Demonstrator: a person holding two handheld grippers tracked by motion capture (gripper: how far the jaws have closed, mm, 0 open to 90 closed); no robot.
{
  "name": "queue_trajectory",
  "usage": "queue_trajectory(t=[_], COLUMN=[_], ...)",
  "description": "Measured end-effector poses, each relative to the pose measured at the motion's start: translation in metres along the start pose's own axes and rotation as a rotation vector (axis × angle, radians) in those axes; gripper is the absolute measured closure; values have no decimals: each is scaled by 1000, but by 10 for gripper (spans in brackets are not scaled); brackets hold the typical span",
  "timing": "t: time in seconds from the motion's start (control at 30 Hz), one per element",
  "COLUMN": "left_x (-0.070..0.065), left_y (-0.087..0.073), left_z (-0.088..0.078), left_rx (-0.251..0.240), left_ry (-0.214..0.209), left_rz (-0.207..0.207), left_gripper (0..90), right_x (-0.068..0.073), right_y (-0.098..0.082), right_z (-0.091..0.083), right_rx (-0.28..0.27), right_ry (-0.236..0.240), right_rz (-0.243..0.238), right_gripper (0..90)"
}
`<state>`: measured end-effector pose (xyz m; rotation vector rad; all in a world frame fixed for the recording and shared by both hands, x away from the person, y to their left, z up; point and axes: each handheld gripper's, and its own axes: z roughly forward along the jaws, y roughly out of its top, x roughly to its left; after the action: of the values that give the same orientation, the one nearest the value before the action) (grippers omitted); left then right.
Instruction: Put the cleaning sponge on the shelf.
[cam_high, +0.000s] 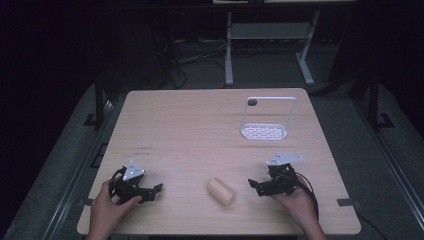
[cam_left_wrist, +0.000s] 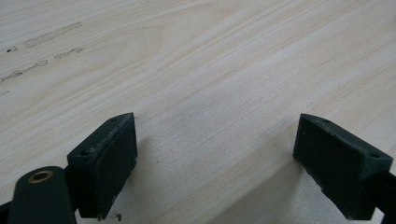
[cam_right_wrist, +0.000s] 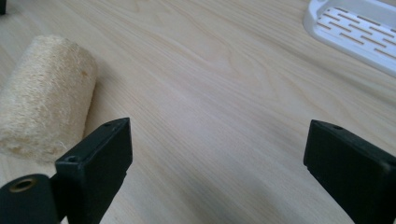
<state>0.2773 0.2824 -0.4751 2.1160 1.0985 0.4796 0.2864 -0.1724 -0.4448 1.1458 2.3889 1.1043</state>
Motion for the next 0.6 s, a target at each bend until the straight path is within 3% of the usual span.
queue_trajectory(t=[0.6], left_x=[0], left_y=[0], left_z=[0], left_rx=[0], left_ry=[0], left_rz=[0], left_gripper=[130], right_x=[9], right_y=[14], right_z=[8], right_rx=[-7], right_ry=[34], right_rz=[-23], right_gripper=[77])
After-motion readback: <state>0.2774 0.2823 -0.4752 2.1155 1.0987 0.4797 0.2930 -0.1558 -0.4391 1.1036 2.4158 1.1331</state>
